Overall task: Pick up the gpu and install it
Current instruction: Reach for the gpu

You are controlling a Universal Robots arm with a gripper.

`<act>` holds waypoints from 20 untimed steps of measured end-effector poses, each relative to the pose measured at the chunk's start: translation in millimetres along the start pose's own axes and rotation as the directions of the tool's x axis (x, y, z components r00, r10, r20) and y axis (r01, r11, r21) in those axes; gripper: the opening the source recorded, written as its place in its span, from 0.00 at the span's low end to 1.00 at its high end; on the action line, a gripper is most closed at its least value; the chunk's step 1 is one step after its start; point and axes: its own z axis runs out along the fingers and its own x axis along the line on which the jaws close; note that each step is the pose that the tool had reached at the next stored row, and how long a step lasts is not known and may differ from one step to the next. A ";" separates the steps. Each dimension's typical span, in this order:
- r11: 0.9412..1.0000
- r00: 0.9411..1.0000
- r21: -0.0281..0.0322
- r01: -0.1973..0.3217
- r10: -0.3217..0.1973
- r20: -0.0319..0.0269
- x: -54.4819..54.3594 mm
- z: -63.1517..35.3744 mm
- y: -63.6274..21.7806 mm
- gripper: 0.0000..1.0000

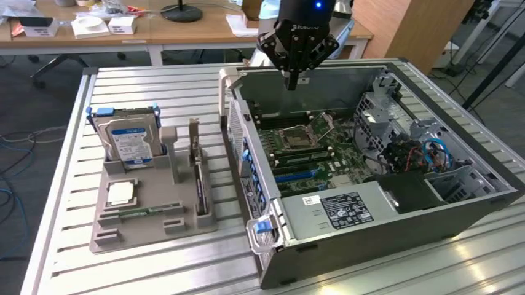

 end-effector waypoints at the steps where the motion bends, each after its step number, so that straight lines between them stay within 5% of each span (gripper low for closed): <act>1: 1.000 1.000 0.000 0.000 0.000 0.000 1.2 0.0 -0.1 0.10; 20: 1.000 1.000 0.000 0.000 0.000 0.000 47.0 -0.3 -3.5 0.10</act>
